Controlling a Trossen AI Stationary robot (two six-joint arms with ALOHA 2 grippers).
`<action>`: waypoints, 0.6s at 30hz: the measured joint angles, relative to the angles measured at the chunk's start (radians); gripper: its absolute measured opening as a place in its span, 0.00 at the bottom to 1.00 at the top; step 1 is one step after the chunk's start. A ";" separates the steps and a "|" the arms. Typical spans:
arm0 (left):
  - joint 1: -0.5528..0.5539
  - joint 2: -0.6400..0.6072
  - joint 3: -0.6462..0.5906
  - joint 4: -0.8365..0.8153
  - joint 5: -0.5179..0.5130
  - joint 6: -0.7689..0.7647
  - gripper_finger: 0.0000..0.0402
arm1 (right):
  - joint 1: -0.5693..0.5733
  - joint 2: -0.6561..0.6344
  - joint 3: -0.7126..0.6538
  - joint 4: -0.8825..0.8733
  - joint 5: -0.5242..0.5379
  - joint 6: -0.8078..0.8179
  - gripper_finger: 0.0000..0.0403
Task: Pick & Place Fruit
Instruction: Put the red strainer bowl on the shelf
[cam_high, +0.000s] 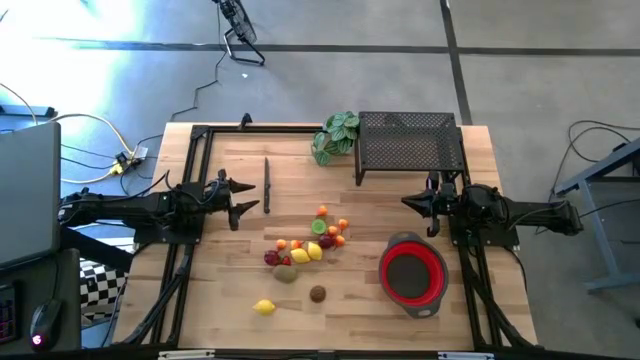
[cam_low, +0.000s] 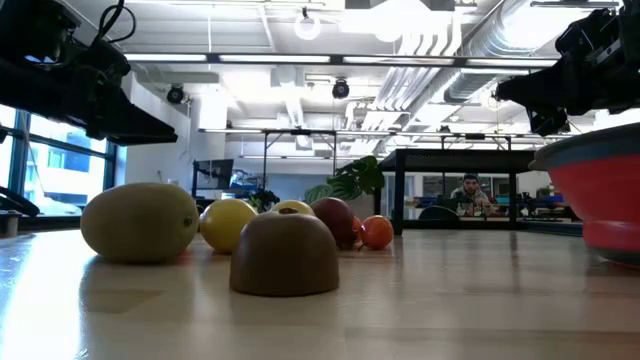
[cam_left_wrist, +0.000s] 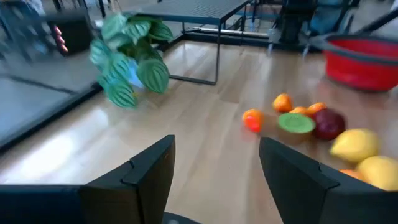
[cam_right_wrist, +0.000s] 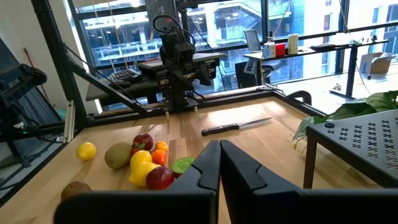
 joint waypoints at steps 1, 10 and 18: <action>0.000 0.000 0.000 0.001 0.004 -0.041 0.57 | 0.000 0.000 0.000 0.000 0.000 0.015 0.01; 0.000 0.000 0.000 0.003 0.000 -0.202 0.57 | 0.000 0.000 0.000 0.003 0.002 0.104 0.01; 0.000 0.000 0.002 0.000 -0.014 -0.205 0.57 | 0.000 0.000 0.000 0.003 0.001 0.103 0.01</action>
